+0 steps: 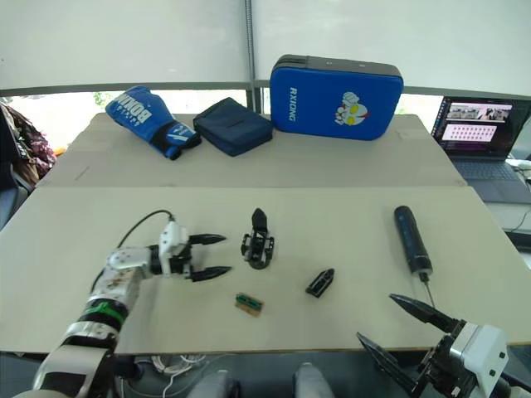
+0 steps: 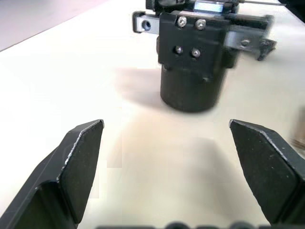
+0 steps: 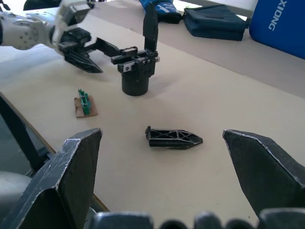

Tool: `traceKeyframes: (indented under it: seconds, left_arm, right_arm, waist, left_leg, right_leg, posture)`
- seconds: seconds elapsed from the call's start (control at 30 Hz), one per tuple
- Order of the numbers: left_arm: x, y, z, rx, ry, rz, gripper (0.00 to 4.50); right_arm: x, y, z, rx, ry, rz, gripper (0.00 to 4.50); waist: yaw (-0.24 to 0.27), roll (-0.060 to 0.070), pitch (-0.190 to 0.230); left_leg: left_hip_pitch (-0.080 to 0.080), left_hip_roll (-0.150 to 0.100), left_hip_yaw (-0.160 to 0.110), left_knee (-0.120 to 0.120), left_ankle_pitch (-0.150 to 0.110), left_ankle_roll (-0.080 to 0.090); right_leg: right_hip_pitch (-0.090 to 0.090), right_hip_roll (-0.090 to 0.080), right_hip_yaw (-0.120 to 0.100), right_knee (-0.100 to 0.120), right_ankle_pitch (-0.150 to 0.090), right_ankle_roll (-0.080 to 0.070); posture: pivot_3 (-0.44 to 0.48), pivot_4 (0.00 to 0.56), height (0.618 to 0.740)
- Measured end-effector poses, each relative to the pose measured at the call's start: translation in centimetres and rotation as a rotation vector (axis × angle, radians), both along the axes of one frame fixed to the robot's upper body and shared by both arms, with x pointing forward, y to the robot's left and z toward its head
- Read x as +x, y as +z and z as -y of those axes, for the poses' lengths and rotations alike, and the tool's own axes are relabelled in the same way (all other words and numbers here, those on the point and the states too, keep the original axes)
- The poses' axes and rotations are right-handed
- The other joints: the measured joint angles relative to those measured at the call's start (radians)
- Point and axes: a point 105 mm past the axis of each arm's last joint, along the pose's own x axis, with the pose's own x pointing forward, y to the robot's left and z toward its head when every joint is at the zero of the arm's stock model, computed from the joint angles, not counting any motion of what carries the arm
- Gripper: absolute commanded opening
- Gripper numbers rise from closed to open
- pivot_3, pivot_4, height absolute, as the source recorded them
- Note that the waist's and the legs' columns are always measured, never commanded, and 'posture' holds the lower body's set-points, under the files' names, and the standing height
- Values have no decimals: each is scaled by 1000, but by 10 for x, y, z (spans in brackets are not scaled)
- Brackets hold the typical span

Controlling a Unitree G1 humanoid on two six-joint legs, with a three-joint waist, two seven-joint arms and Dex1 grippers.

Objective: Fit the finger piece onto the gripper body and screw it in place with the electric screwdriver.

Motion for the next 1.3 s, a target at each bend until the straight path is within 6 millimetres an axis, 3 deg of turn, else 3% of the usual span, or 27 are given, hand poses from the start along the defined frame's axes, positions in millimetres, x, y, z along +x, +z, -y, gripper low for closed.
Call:
traceKeyframes:
  seconds: [0.13,0.23,0.4,0.53,0.67,0.77,0.93,1.07,1.3]
  left_arm:
    - [-7,25,-24,6,5,27,4482]
    - [-13,42,-27,17,-21,54,4482]
    - [-24,58,-13,8,-92,72,4482]
    - [-35,59,-10,2,-107,53,4482]
    - [-44,55,-10,3,-103,26,4482]
    - [-47,56,-10,-2,-95,25,4482]
    - [-52,58,-9,-12,-81,27,4482]
    - [-55,54,-10,-17,-64,9,4482]
    - [-57,55,-9,-18,-42,19,4482]
  right_arm:
    - [-7,-8,4,57,-71,-51,4500]
    - [-3,-11,2,98,-114,-64,4500]
    - [40,1,-12,87,-199,-106,4500]
    - [71,-6,-25,138,-273,-362,4500]
    - [76,-29,-27,155,-379,-693,4500]
    - [81,-34,-42,230,-424,-871,4500]
    - [99,-37,-61,300,-494,-941,4500]
    - [110,-40,-61,286,-567,-945,4500]
    - [118,-41,-67,127,-559,-940,4500]
  waist:
    - [6,0,0]
    - [2,1,0]
    - [-5,1,0]
    - [-6,1,0]
    - [1,0,1]
    - [-3,-2,2]
    - [-5,-3,2]
    - [-4,-2,1]
    - [-5,-3,1]
  left_leg:
    - [0,0,0,0,0,0]
    - [0,1,1,0,0,0]
    - [0,2,2,0,0,0]
    - [0,2,1,0,0,0]
    - [-2,1,-1,-1,0,0]
    - [-3,1,-1,0,0,0]
    - [-4,1,-1,0,0,0]
    - [-4,1,-1,0,0,0]
    - [-3,3,0,0,0,0]
  right_leg:
    - [0,0,-1,0,-1,1]
    - [0,-1,0,0,-2,2]
    - [-1,0,0,1,0,-3]
    - [-1,1,0,1,0,-5]
    - [-1,0,-1,0,-1,-4]
    - [-1,0,0,-1,-1,-4]
    - [-2,0,0,-1,-1,-3]
    - [-3,0,0,-1,-1,-3]
    - [-2,1,0,-1,-1,-4]
  posture:
    - [0,150,740]
    - [0,150,740]
    - [0,150,740]
    - [0,150,740]
    - [0,150,740]
    - [0,150,740]
    - [0,150,740]
    - [0,150,740]
    - [0,150,740]
